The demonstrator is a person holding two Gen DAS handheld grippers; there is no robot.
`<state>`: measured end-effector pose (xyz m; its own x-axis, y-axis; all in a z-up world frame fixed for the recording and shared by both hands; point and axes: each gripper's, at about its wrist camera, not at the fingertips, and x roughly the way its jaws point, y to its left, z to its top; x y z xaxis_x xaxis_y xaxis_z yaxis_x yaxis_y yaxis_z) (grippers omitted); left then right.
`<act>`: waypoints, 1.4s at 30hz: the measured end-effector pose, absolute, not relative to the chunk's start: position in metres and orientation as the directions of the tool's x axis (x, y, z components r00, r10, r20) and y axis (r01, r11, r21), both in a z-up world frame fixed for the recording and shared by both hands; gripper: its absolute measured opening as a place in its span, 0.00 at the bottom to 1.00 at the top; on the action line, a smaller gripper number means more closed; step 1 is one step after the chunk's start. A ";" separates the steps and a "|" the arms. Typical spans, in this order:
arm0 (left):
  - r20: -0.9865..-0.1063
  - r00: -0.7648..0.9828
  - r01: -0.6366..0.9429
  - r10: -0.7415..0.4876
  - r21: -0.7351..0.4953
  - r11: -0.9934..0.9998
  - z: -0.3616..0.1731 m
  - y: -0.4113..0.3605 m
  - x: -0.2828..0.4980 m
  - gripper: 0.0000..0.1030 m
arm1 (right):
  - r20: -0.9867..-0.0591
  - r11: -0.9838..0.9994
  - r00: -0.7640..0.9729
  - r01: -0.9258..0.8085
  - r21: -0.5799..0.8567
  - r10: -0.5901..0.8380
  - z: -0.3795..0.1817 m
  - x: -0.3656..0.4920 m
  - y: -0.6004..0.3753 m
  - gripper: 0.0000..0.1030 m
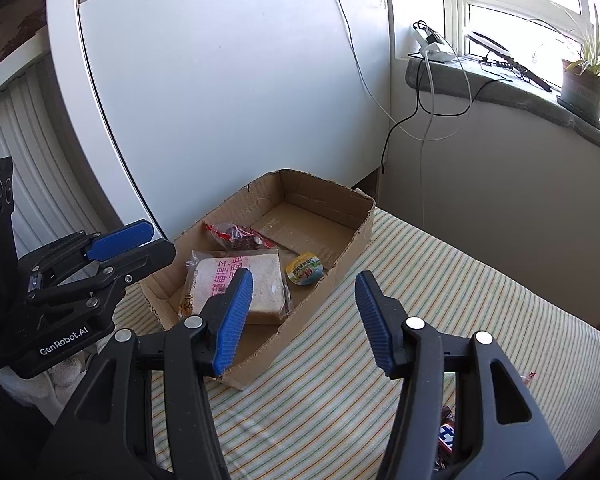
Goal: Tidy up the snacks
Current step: 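Withdraw both tools from the box back over the snacks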
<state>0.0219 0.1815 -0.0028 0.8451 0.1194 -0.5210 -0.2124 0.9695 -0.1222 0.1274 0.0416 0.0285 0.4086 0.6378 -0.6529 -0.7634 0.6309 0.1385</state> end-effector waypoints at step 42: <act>-0.696 0.651 0.194 -0.305 -0.236 0.952 -0.075 -0.014 0.052 0.44 | -0.759 0.861 0.492 -0.478 0.174 0.426 -0.053 0.057 -0.204 0.60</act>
